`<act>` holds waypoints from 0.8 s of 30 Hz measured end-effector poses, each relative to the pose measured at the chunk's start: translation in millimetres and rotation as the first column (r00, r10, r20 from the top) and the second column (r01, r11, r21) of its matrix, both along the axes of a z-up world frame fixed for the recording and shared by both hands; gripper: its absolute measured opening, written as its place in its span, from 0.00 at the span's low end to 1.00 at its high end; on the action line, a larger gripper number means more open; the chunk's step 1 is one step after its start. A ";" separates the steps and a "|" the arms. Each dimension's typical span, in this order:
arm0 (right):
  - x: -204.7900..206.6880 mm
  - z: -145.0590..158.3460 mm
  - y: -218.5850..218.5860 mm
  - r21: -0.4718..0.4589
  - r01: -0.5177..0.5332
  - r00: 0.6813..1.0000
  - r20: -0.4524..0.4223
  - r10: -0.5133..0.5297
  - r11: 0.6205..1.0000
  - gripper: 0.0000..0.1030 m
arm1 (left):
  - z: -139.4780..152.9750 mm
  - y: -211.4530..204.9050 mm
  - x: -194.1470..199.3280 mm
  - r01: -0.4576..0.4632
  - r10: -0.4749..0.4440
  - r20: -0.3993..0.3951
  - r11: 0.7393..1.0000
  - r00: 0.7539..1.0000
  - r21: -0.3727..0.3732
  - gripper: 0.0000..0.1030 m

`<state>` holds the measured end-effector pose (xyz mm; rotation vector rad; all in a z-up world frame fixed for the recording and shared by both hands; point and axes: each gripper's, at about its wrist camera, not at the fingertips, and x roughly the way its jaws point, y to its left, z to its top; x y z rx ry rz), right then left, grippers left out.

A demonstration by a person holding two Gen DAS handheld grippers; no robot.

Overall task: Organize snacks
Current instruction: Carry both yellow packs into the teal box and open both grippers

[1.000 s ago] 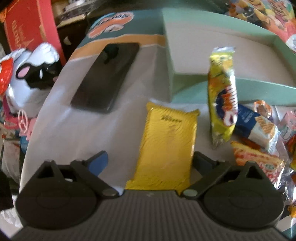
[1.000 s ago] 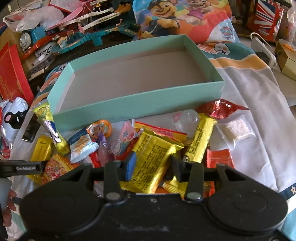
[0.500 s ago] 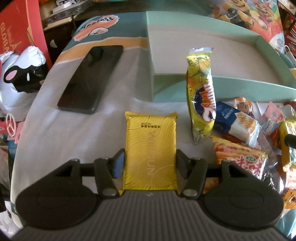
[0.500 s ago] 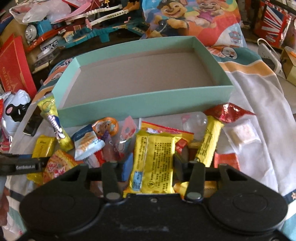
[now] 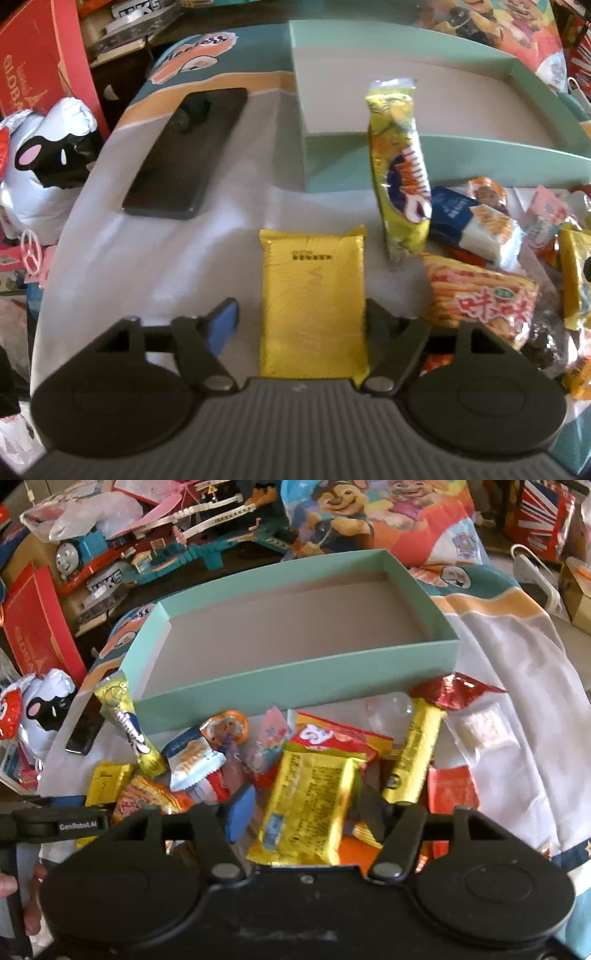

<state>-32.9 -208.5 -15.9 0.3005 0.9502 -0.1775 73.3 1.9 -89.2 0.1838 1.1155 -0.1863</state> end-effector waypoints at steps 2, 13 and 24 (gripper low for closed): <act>7.7 -7.1 10.2 -0.033 -0.015 1.000 -0.028 0.014 0.999 0.65 | -1.4 1.7 2.7 -0.003 0.003 -0.001 1.000 1.000 -0.007 0.77; -9.2 5.6 -0.9 -0.075 -0.032 0.999 0.004 0.033 0.997 0.45 | 31.6 12.2 -11.8 0.005 0.000 0.047 0.995 0.999 -0.102 0.48; 45.7 72.5 -81.3 -0.017 -0.016 0.987 0.157 0.018 1.000 0.45 | 105.2 -3.6 62.5 0.023 0.004 0.164 0.986 0.987 -0.165 0.49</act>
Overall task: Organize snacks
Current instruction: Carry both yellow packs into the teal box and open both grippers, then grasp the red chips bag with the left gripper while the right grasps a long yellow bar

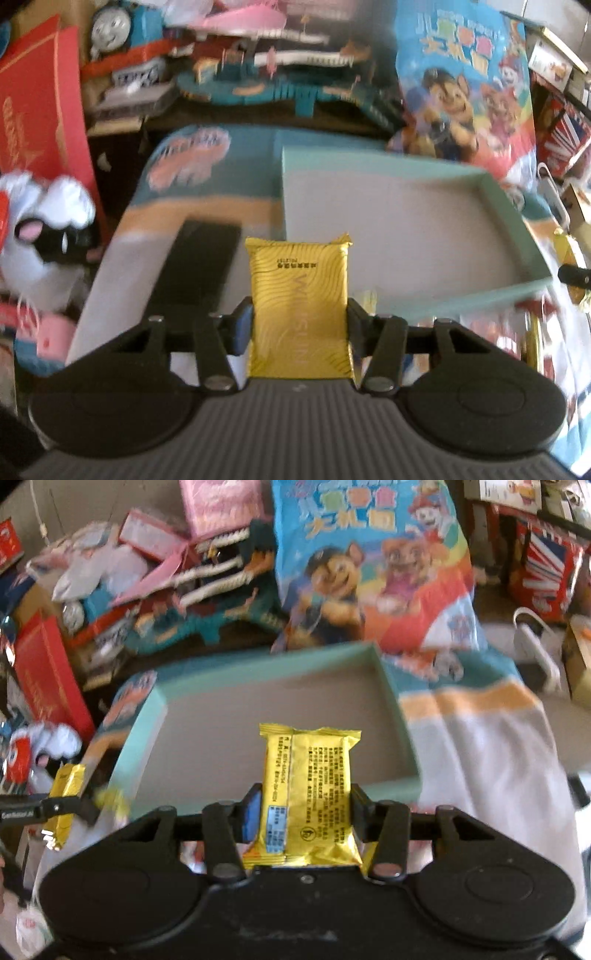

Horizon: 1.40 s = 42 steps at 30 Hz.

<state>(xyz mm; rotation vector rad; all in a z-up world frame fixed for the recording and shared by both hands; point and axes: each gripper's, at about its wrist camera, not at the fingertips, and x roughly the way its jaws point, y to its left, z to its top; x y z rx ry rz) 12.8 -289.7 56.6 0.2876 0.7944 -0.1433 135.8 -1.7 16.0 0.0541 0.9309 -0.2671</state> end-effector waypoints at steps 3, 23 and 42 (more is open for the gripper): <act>37.3 5.4 -25.6 0.017 -0.004 1.000 0.016 0.003 1.000 0.45 | 3.1 -17.7 42.7 -0.011 0.011 -0.008 1.000 1.000 -0.015 0.49; 175.5 -67.7 -73.8 0.016 -0.014 1.000 -0.012 0.014 1.000 0.88 | -48.1 -81.1 152.6 -0.018 0.010 0.066 0.993 0.998 0.118 0.99; 7.9 -32.9 8.7 0.048 -0.096 0.995 -0.010 0.096 0.994 1.00 | -40.5 -26.6 -25.9 0.053 -0.050 -0.078 0.998 0.996 0.046 1.00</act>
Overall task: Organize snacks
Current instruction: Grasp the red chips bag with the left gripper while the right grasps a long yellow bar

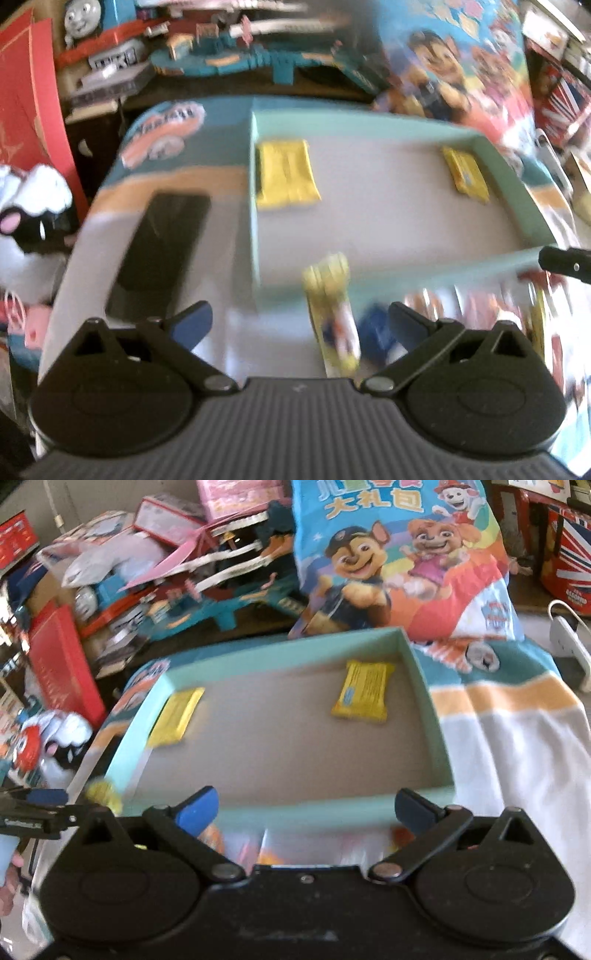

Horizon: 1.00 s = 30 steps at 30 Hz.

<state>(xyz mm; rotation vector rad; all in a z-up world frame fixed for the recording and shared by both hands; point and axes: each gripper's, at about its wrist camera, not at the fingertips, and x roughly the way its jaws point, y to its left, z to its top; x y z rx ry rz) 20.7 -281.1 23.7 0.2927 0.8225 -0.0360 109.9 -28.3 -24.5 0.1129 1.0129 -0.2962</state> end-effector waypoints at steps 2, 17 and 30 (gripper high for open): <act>-20.3 -2.9 6.4 0.006 -0.011 1.000 -0.006 0.011 1.000 1.00 | -5.2 -0.6 -20.9 0.029 -0.029 -0.018 1.000 0.999 0.006 1.00; -82.4 -35.1 -8.9 0.094 0.158 0.984 -0.104 -0.148 0.983 0.44 | -51.9 -19.5 -72.5 0.104 -0.100 -0.109 0.994 0.989 0.034 0.83; -45.4 -68.7 -5.6 0.000 0.224 0.962 -0.163 -0.221 0.975 0.23 | -63.2 -0.1 -58.9 0.051 -0.046 -0.114 0.998 0.992 0.045 0.50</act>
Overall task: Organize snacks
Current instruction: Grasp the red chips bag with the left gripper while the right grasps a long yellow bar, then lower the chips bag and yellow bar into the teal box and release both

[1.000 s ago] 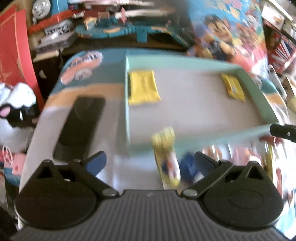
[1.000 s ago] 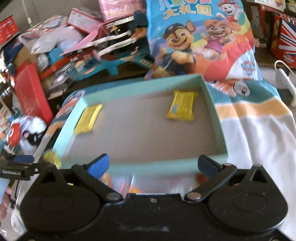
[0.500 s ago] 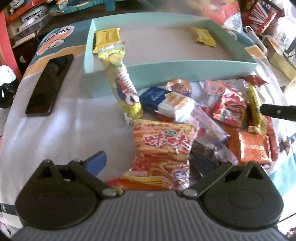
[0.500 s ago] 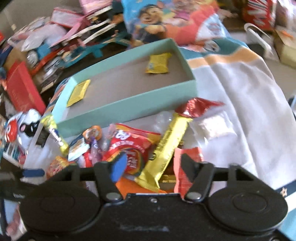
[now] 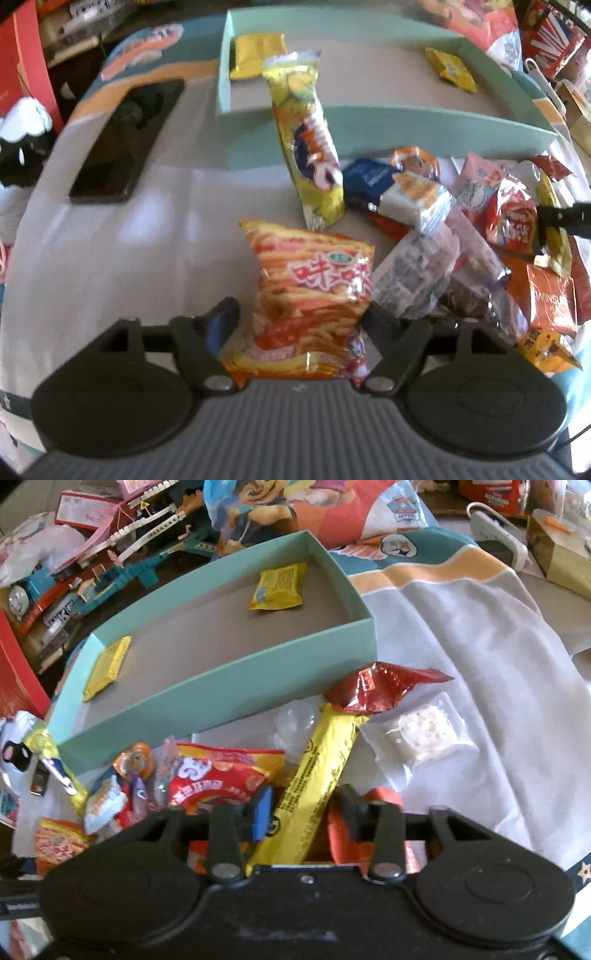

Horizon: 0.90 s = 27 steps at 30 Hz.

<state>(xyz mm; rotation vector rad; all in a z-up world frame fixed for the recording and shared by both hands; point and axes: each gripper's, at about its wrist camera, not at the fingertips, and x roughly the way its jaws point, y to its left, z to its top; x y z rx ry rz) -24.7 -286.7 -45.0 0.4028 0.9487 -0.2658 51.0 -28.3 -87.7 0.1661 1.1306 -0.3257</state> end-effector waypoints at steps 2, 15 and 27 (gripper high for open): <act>-6.6 1.5 2.4 -0.004 -0.006 1.000 0.019 0.006 1.000 0.19 | 6.0 -0.2 -0.3 0.000 0.000 0.013 1.000 1.000 -0.014 0.40; -36.8 48.2 -2.3 0.066 -0.039 0.992 0.124 0.030 0.997 0.19 | 56.5 20.0 -9.7 -0.012 0.020 0.066 0.993 0.998 -0.116 0.38; 8.8 93.2 -27.2 0.027 -0.065 0.975 0.215 0.057 0.998 0.19 | 123.4 9.8 77.1 -0.021 0.054 0.175 0.982 0.983 -0.187 0.38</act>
